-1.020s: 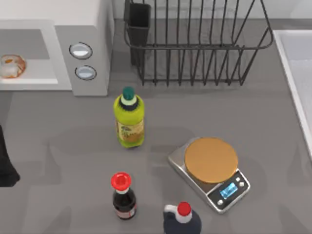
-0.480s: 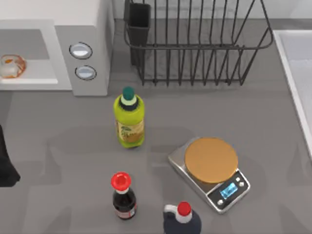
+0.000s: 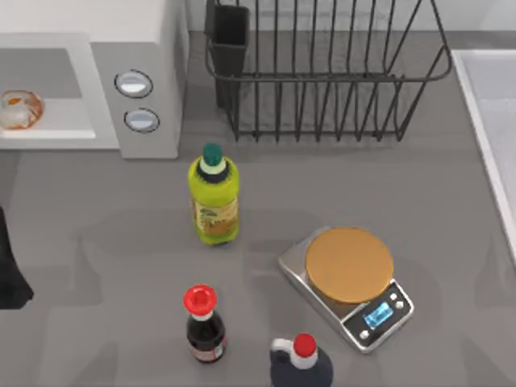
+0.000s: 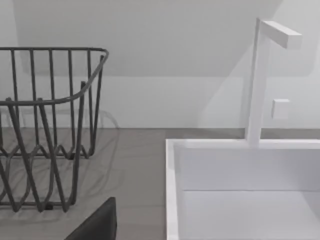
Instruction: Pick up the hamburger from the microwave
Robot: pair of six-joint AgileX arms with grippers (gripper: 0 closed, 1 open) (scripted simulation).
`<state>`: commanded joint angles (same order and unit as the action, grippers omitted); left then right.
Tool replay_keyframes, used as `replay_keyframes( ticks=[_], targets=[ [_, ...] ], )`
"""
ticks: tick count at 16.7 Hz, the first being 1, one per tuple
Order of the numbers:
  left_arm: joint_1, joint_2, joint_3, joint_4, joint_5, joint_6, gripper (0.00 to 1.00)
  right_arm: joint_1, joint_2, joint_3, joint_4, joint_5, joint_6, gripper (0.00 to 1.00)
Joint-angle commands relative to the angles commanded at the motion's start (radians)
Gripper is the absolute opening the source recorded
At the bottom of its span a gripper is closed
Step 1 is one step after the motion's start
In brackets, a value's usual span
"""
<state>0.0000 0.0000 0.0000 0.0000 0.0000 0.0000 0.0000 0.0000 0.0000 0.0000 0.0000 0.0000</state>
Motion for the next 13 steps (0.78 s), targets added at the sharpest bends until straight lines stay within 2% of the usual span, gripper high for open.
replay_keyframes(
  ticks=[6, 13],
  targets=[
    [0.006, 0.095, 0.037, 0.044, 0.007, 0.003, 1.0, 0.0, 0.0, 0.0, 0.0, 0.0, 0.0, 1.0],
    [0.035, 0.587, 0.231, 0.272, 0.044, 0.017, 1.0, 0.0, 0.0, 0.0, 0.0, 0.0, 0.0, 1.0]
  ],
)
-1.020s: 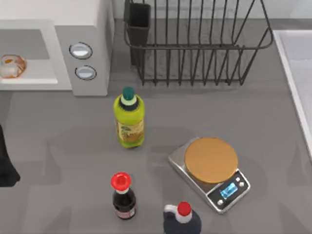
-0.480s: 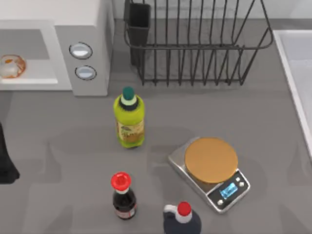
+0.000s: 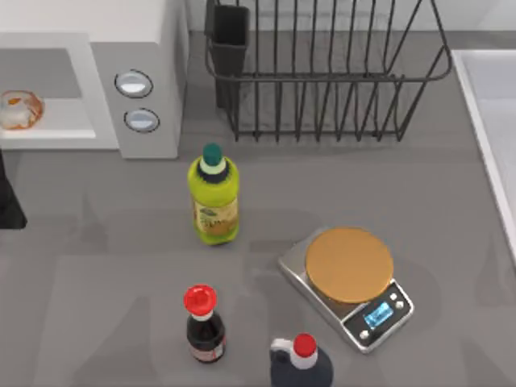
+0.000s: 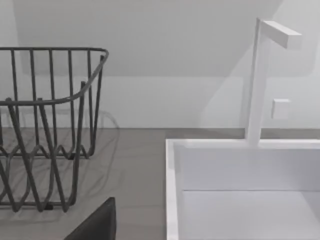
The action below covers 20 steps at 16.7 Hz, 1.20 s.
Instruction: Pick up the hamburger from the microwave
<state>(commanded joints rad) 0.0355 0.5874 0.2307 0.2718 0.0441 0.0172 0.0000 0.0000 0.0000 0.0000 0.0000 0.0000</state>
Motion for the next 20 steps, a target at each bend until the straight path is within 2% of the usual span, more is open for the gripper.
replay_keyframes(
  ticks=[13, 20],
  targets=[
    [0.08, 1.314, 0.517, 0.608, 0.098, 0.039, 1.0, 0.0, 0.0, 0.0, 0.0, 0.0, 0.0, 1.0],
    [0.11, 1.801, 0.708, 0.834, 0.134, 0.053, 1.0, 0.0, 0.0, 0.0, 0.0, 0.0, 0.0, 1.0]
  ],
)
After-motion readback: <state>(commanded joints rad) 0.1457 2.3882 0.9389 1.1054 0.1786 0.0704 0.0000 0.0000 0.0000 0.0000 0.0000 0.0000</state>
